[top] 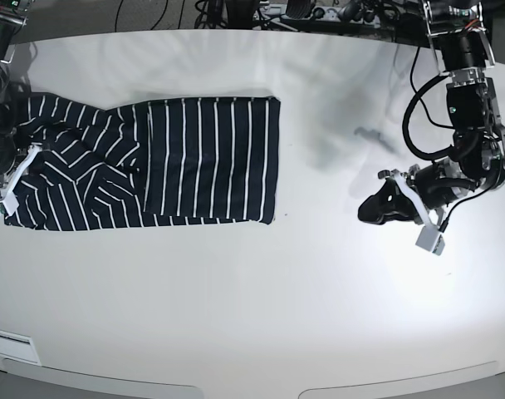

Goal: Fold the T-shirt properly
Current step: 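Grasp the shirt's folded end with the right gripper and fold it over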

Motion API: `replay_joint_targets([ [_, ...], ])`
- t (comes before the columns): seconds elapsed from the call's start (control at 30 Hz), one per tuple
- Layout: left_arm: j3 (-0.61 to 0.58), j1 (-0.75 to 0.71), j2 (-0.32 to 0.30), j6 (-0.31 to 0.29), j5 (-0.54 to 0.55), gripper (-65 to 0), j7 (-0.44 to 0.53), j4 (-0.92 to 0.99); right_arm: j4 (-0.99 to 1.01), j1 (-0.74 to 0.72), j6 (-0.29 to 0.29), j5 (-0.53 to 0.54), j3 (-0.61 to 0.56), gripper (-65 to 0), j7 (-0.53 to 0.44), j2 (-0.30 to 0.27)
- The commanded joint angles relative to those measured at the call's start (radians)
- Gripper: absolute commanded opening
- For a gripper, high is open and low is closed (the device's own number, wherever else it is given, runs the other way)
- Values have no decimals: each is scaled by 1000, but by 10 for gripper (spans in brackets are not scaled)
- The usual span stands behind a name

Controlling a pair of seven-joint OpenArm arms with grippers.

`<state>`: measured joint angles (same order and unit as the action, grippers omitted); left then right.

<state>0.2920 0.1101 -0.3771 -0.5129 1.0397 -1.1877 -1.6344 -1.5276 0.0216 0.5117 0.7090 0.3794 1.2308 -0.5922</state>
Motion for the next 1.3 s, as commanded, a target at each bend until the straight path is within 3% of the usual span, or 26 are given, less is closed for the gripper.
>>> replay_joint_targets([
  [0.0,23,2,-11,-7,21,-573,12,-15,-26,-23,-18,-34,8,-650,-21,-33],
  [0.17,55,-86,-10,-14,36,-573,13,-15,-130,-26,-89,-117,8,-650,-64,-40],
  [0.23,55,-124,-4,-48,43,-573,14,-15,-200,-26,-110,-80,8,-650,-64,-40],
  [0.33,54,-180,-2,-72,45,-573,40,-15,-318,-20,-127,60,8,-650,-64,-39],
  [0.5,54,-231,-2,-72,77,-573,47,-15,-431,-16,-50,286,8,-650,-35,12],
  [0.63,54,-232,-2,-73,77,-573,48,-15,-441,-16,47,515,8,-650,25,105],
  [0.73,54,-232,-2,-72,77,-573,55,-15,-441,-15,92,618,8,-650,91,186],
  [0.9,54,-232,-2,-72,78,-573,73,-15,-441,-15,125,649,8,-650,132,291],
  [1.13,54,-232,-2,-72,80,-573,73,-15,-441,26,120,691,-5,-650,147,385],
  [1.27,54,-232,-2,-72,80,-573,81,-15,-441,64,164,701,-44,-650,165,415],
])
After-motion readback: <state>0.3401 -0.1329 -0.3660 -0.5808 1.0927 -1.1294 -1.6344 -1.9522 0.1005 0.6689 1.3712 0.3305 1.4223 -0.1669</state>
